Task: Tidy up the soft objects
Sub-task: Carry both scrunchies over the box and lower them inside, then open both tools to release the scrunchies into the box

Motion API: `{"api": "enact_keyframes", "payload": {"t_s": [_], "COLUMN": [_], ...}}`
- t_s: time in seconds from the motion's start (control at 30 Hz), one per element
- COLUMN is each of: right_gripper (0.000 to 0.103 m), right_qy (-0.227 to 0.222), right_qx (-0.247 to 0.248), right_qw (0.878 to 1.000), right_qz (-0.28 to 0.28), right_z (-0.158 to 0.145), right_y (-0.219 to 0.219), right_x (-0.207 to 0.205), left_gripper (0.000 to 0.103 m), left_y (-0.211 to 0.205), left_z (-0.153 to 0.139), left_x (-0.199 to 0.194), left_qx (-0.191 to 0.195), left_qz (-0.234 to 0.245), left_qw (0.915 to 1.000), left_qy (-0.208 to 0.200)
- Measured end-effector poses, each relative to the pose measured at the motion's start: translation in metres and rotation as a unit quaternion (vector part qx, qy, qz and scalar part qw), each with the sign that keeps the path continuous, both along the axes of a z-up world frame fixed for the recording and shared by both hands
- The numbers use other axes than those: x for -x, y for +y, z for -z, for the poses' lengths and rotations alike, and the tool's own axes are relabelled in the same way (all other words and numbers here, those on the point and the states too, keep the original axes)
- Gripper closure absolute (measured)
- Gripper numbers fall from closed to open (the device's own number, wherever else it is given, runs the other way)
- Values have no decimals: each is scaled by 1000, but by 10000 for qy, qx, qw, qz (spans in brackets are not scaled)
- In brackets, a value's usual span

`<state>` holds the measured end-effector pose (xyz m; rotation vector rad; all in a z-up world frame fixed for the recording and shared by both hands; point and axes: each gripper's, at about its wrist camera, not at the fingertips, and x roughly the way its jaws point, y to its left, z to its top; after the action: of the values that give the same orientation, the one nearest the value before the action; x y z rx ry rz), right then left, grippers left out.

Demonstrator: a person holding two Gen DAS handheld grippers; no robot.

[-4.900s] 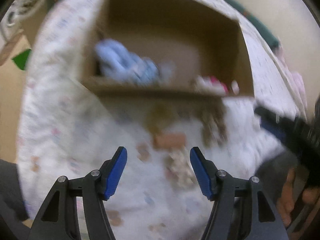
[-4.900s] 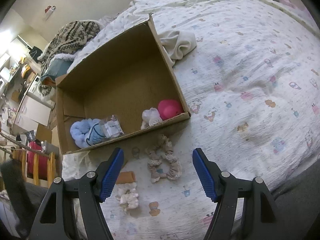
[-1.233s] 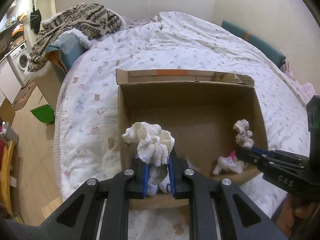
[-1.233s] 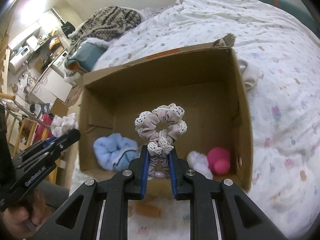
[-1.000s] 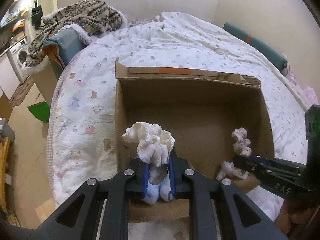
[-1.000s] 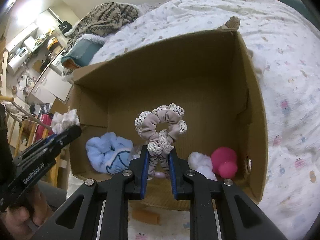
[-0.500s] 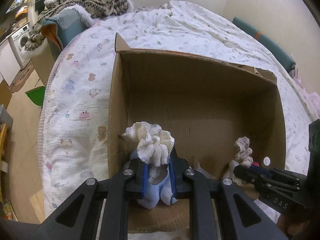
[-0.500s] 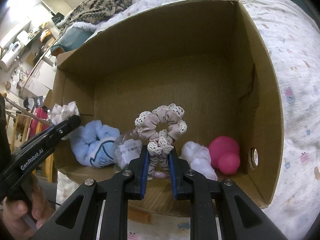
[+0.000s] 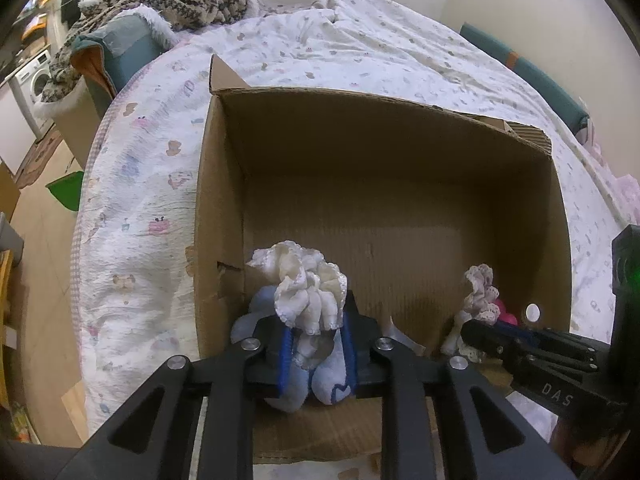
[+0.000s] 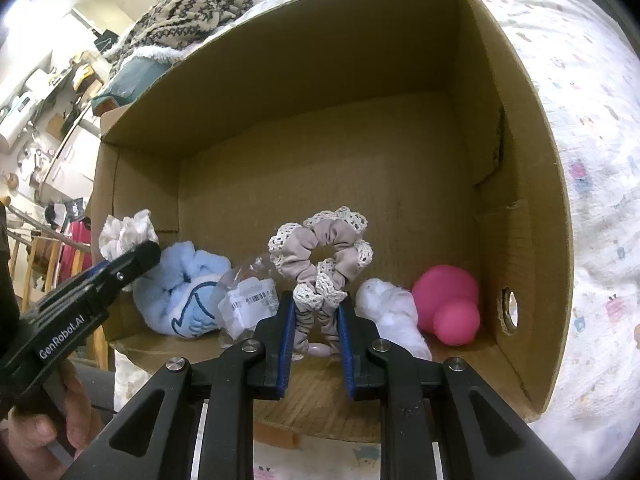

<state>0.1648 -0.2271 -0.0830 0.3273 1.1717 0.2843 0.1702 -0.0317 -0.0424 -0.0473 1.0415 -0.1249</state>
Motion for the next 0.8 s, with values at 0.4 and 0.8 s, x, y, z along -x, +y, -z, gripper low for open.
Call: {"api": "enact_keyframes", "payload": {"t_s": [0.4, 0.8], "right_gripper": [82, 38], "right_qy": [-44, -194], "right_qx": [108, -179], "right_qw": [9999, 9996], "right_qz": [-101, 128], "right_z": [-1, -8], "right_y": [0, -4], "right_x": [2, 7], "left_gripper": [57, 45], "left_y": [-6, -3], "left_z": [1, -17], "left_x": [5, 20], "left_qx": [-311, -115], "left_qz": [107, 229], "left_qw": [9994, 9994], "left_qy": [-45, -250]}}
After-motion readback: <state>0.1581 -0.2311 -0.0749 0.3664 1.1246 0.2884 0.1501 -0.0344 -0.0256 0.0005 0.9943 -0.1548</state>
